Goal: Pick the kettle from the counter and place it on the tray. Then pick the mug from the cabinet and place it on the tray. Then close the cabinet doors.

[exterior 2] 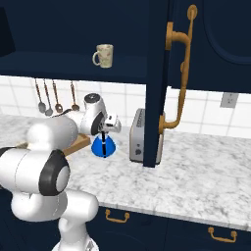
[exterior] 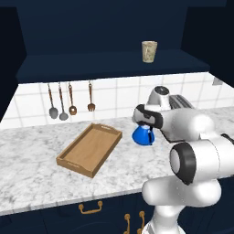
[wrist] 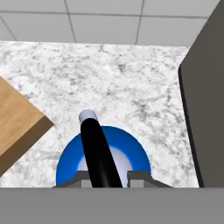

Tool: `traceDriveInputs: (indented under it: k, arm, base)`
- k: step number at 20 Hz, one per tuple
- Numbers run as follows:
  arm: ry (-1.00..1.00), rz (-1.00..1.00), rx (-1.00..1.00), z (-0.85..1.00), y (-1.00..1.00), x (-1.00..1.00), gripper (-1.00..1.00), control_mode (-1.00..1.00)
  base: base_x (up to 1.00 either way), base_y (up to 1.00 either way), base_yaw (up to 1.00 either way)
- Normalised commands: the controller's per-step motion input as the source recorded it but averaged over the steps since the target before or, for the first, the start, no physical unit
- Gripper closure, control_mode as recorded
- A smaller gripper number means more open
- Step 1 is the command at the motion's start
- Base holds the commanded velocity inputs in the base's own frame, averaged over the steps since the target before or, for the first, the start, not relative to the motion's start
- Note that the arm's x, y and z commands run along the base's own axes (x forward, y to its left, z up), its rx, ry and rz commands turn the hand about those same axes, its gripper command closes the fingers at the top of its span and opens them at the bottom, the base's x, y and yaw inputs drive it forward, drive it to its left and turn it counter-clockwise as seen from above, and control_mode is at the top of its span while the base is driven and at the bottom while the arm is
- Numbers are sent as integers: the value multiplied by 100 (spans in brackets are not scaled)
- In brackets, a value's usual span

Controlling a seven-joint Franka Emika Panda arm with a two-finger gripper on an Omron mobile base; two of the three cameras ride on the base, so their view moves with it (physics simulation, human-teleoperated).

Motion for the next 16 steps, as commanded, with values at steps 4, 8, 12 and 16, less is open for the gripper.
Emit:
traceDriveInputs:
  k: [4,8,12,16]
  arm:
    - [-13,0,-2,64,34,-31,100,-100]
    - [-6,0,-3,60,56,-2,100,-100]
    - [0,0,0,29,69,7,100,-100]
    - [1,4,0,15,76,11,100,-100]
  base:
    - [0,0,0]
    - [0,0,0]
    - [0,0,0]
    - [0,0,0]
